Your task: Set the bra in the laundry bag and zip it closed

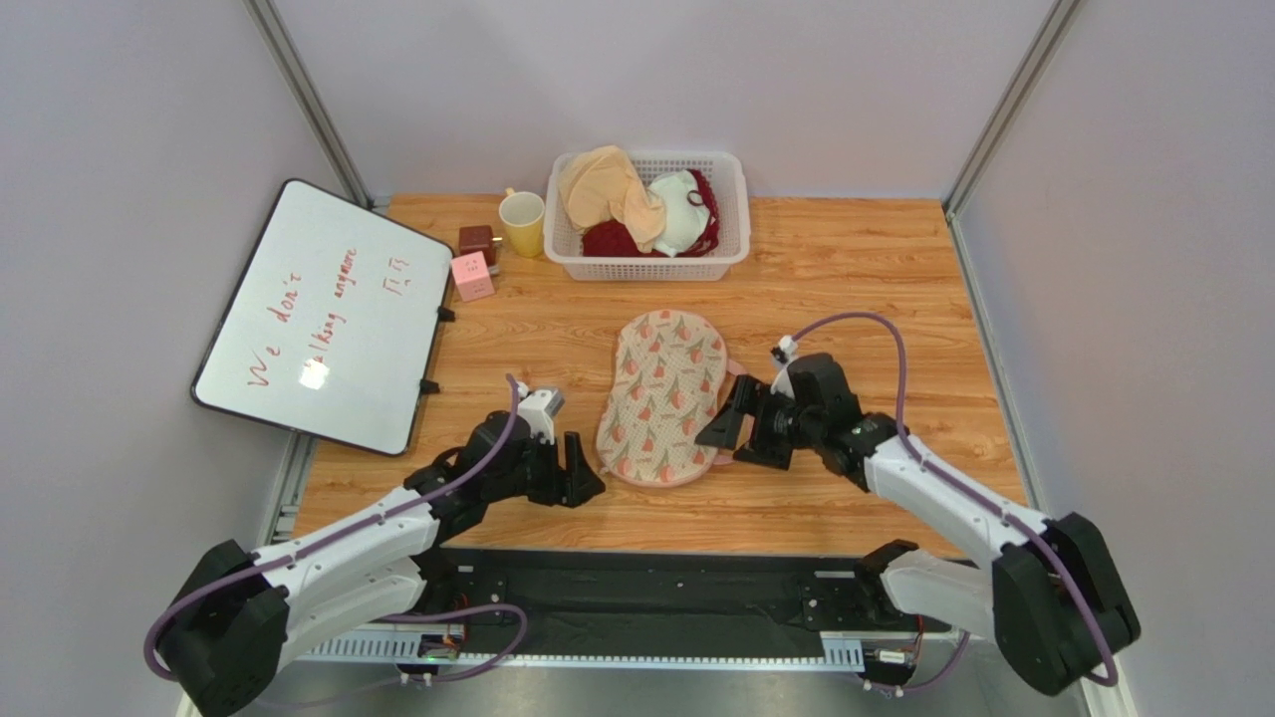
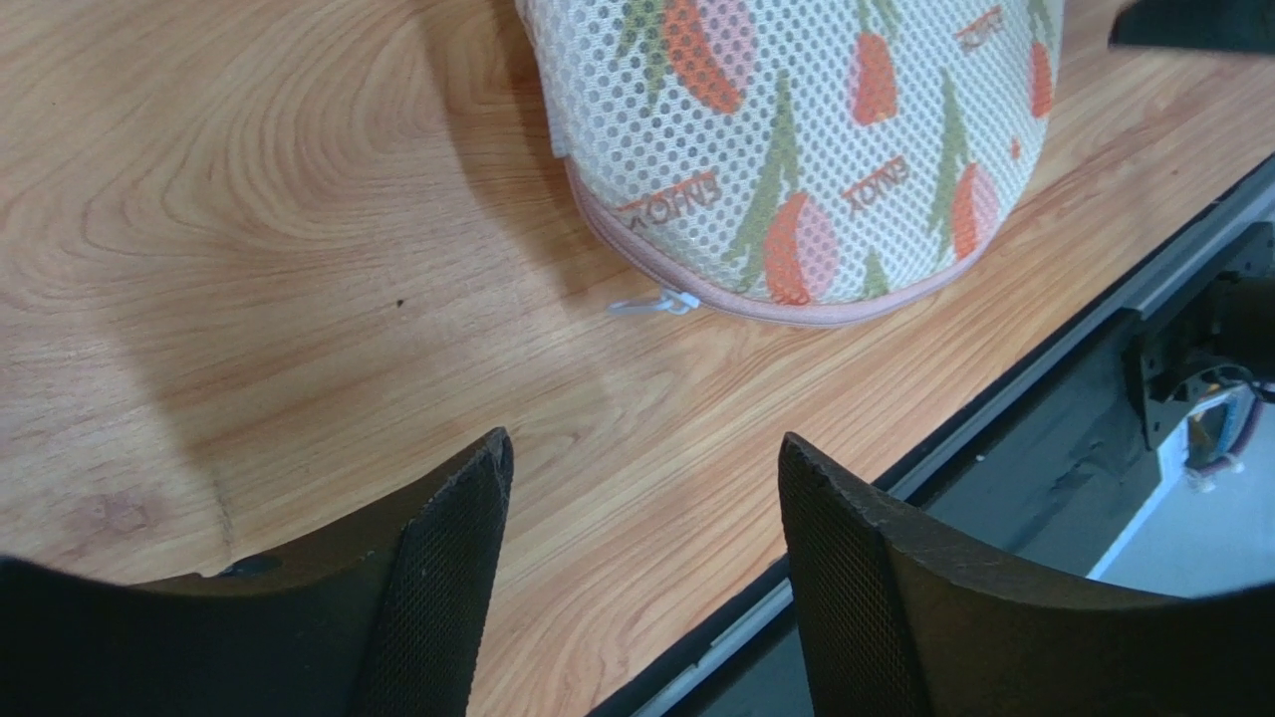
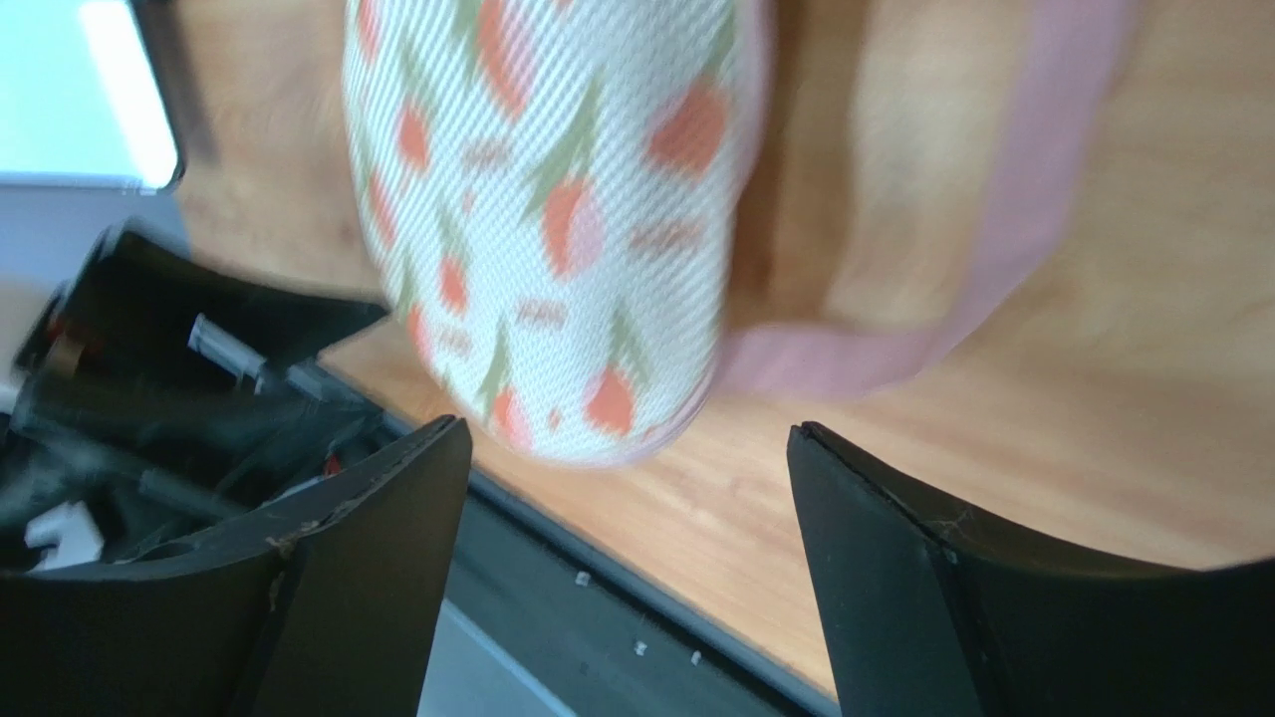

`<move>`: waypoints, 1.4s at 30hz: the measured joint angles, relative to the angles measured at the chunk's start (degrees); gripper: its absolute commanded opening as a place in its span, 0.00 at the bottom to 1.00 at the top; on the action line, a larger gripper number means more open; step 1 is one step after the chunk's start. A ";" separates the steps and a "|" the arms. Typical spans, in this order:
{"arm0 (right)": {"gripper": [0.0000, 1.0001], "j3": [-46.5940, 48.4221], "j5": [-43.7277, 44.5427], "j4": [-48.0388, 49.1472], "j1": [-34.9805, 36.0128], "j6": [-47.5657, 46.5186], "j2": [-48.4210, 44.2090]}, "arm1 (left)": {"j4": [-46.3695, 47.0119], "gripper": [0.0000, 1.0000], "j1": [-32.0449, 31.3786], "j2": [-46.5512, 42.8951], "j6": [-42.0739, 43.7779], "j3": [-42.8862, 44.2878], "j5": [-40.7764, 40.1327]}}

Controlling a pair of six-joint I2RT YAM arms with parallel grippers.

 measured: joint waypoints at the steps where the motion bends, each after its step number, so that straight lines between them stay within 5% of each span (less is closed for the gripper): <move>1: 0.83 -2.27 -0.22 1.60 1.79 2.21 -2.40 | 0.37 0.70 0.00 0.81 -0.02 0.00 -0.17; 7: 0.84 -18.56 6.93 15.67 18.58 20.79 -8.66 | 2.82 0.71 0.00 -1.25 -0.76 -1.29 -1.68; 13: 0.84 -20.92 19.98 29.51 27.96 30.77 -5.25 | 3.02 0.74 0.00 -8.02 -1.51 -2.03 -2.54; 17: 0.76 -20.37 22.62 38.36 28.09 34.95 3.89 | 3.02 0.70 0.00 -10.43 -1.92 -3.02 -3.32; 21: 0.50 -19.41 23.67 44.72 28.22 38.36 10.38 | 2.97 0.67 0.00 -10.51 -2.23 -4.48 -3.43; 24: 0.30 -19.39 22.82 46.07 27.26 40.02 12.11 | 2.97 0.74 0.00 -9.94 -2.21 -4.87 -3.39; 27: 0.19 -19.17 20.48 45.33 24.81 40.35 11.76 | 3.04 0.82 0.00 -9.31 -1.99 -4.85 -3.15; 33: 0.04 -16.31 13.62 36.68 19.12 39.30 7.28 | 6.38 0.79 0.00 -5.64 -0.79 -4.83 1.68; 42: 0.00 -14.86 3.74 30.95 14.49 40.15 4.24 | 11.17 0.80 -4.70 2.73 4.39 -1.44 5.38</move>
